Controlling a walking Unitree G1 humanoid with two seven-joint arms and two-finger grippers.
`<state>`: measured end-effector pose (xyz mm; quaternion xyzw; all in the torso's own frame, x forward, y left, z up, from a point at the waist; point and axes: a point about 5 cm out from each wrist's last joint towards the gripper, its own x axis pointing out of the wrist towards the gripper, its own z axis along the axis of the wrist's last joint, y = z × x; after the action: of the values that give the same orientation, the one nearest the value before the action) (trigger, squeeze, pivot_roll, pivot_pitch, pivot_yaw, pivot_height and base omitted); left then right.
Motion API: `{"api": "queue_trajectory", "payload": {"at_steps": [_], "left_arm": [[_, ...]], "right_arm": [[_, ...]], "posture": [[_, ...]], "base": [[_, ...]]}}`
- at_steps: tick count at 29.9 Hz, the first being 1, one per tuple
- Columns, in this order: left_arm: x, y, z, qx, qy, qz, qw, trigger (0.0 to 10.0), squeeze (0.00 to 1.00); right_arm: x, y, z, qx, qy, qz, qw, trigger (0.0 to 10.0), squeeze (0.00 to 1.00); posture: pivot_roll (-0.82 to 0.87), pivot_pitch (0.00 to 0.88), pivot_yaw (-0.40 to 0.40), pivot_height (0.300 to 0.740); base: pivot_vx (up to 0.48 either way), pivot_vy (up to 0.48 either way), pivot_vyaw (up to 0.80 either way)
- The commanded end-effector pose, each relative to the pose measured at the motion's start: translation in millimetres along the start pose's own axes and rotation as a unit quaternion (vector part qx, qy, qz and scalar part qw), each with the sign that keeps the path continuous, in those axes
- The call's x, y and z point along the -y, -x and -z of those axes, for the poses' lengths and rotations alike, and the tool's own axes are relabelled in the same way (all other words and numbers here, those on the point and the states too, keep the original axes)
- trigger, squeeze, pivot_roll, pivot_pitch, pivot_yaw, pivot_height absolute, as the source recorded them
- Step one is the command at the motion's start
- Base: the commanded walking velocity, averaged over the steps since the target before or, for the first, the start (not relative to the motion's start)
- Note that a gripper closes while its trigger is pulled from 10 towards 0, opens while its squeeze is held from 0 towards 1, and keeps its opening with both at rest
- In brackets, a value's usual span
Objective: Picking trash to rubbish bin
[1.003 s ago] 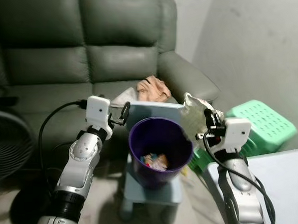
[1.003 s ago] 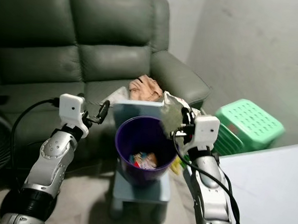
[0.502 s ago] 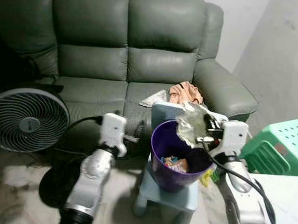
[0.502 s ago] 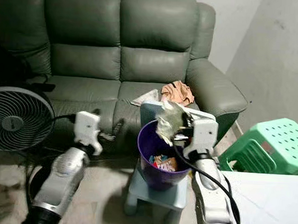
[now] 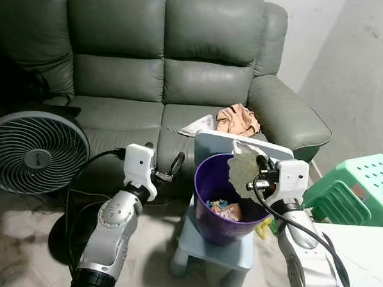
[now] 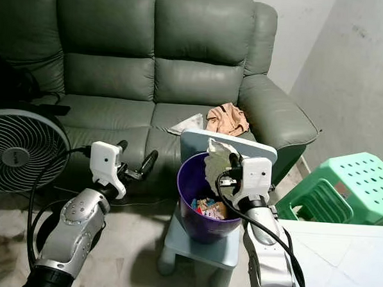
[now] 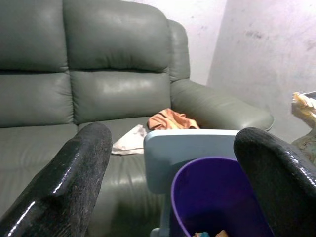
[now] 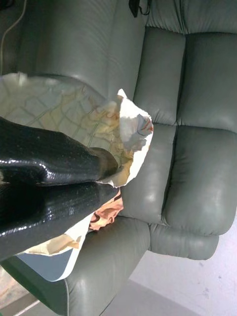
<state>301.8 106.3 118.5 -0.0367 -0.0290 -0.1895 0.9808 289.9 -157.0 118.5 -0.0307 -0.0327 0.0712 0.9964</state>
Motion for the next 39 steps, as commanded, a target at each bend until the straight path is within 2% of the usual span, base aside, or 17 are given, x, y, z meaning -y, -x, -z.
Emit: {"api": "queue_trajectory", "payload": {"at_steps": [1, 15, 16, 20, 26, 33, 34, 38, 39], "left_arm": [[1.6, -4.5, -8.7, 0.012, -0.003, 0.01, 1.0, 10.0, 0.0], [5.0, -7.0, -10.5, 0.014, -0.002, 0.022, 1.0, 10.0, 0.0], [5.2, -7.5, -11.2, 0.016, -0.008, 0.017, 1.0, 10.0, 0.0], [10.5, -6.3, -13.4, 0.027, 0.012, 0.03, 0.999, 10.0, 0.0], [17.1, -3.3, -11.5, 0.028, 0.008, 0.039, 0.999, 10.0, 0.0], [34.9, 3.7, -9.0, 0.028, 0.021, 0.075, 0.997, 10.0, 0.0], [42.4, 7.4, -7.2, 0.026, 0.026, 0.086, 0.996, 10.0, 0.0], [53.9, 12.1, -4.9, 0.022, 0.041, 0.098, 0.994, 10.0, 0.0], [62.7, 16.6, -3.8, 0.021, 0.049, 0.109, 0.993, 10.0, 0.0]], "right_arm": [[-0.3, -1.4, -1.9, -0.001, 0.006, -0.003, 1.0, 10.0, 0.0], [-2.7, 0.4, -0.6, 0.002, 0.02, -0.017, 1.0, 10.0, 0.0], [-3.1, 0.5, -0.3, 0.002, 0.02, -0.018, 1.0, 10.0, 0.0], [-3.8, 0.6, 2.7, -0.008, 0.02, -0.021, 1.0, 10.0, 0.0], [-4.8, -0.4, 10.4, -0.041, 0.016, -0.027, 0.999, 10.0, 0.0], [0.6, -8.0, 15.3, -0.068, 0.053, -0.041, 0.995, 10.0, 0.0], [2.7, -12.4, 16.5, -0.076, 0.067, -0.046, 0.994, 10.0, 0.0], [6.4, -21.2, 18.9, -0.09, 0.077, -0.047, 0.992, 10.0, 0.0], [6.9, -27.6, 22.8, -0.1, 0.076, -0.053, 0.991, 10.0, 0.0]], "posture": [[-0.01, 0.0, -0.092, 0.74], [-0.01, 0.0, -0.09, 0.74], [-0.01, 0.0, -0.09, 0.74], [-0.01, 0.0, -0.092, 0.74], [-0.01, 0.0, -0.1, 0.74], [-0.01, 0.0, -0.12, 0.74], [-0.01, 0.005, -0.126, 0.74], [0.0, 0.029, -0.142, 0.74], [0.0, 0.043, -0.151, 0.74]], "base": [[0.469, 0.0, 0.0], [0.478, 0.0, 0.0], [0.0, 0.0, 0.0], [0.0, 0.0, 0.0], [0.0, 0.0, 0.0], [0.0, 0.0, 0.0], [0.0, 0.0, 0.0], [0.0, 0.0, 0.0], [0.0, 0.0, 0.0]]}}
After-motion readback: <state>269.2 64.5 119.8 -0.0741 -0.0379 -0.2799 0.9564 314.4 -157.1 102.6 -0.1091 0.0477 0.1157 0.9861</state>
